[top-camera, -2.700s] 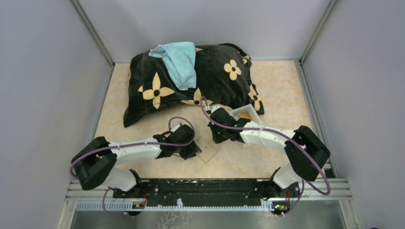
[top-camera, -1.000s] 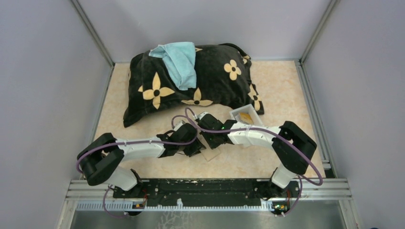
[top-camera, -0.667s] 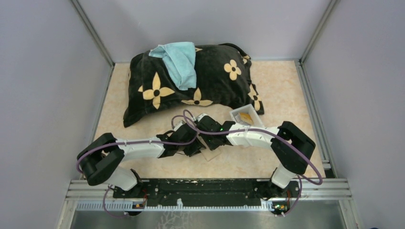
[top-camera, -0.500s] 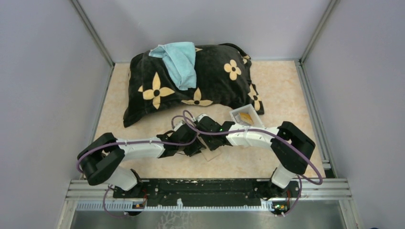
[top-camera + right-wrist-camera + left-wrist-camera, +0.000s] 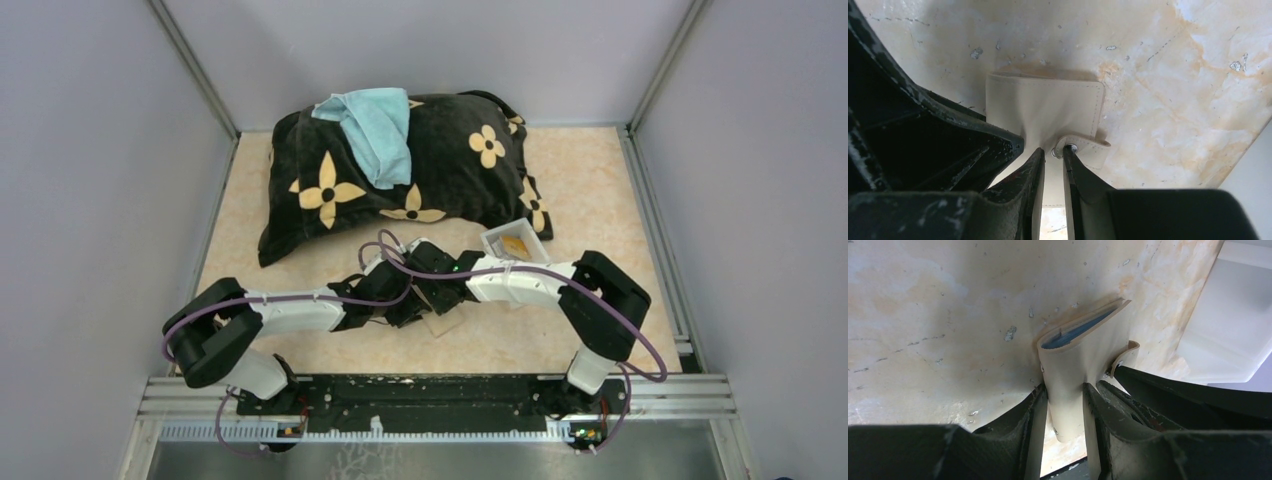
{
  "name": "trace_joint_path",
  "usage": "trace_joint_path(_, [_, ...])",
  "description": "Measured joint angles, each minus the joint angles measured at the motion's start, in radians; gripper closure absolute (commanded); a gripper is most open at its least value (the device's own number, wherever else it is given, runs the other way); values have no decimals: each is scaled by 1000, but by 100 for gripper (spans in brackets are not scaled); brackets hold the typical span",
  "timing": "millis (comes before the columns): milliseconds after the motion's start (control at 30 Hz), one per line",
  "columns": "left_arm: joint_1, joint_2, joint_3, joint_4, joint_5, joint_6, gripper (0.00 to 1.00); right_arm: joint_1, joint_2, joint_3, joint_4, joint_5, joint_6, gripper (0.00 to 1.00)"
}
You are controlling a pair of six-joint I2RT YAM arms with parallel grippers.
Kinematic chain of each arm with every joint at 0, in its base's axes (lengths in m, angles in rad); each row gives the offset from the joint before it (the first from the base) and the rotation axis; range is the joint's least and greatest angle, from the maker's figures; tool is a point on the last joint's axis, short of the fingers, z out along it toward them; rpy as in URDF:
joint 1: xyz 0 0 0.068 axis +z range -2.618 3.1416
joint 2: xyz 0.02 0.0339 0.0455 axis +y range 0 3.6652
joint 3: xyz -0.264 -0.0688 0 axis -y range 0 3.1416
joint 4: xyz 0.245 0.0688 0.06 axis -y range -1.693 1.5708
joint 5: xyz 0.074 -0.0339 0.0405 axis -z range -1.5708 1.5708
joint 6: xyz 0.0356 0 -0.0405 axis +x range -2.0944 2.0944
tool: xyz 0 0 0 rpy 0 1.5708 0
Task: Put the credit cards into the card holder
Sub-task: Close the card holder at the center of the board.
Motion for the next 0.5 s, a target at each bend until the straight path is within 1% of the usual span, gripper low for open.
trace_joint_path(333, [9, 0, -5, 9, 10, 1, 60, 0, 17, 23, -19, 6, 3, 80])
trace_joint_path(500, [10, 0, -7, 12, 11, 1, 61, 3, 17, 23, -21, 13, 3, 85])
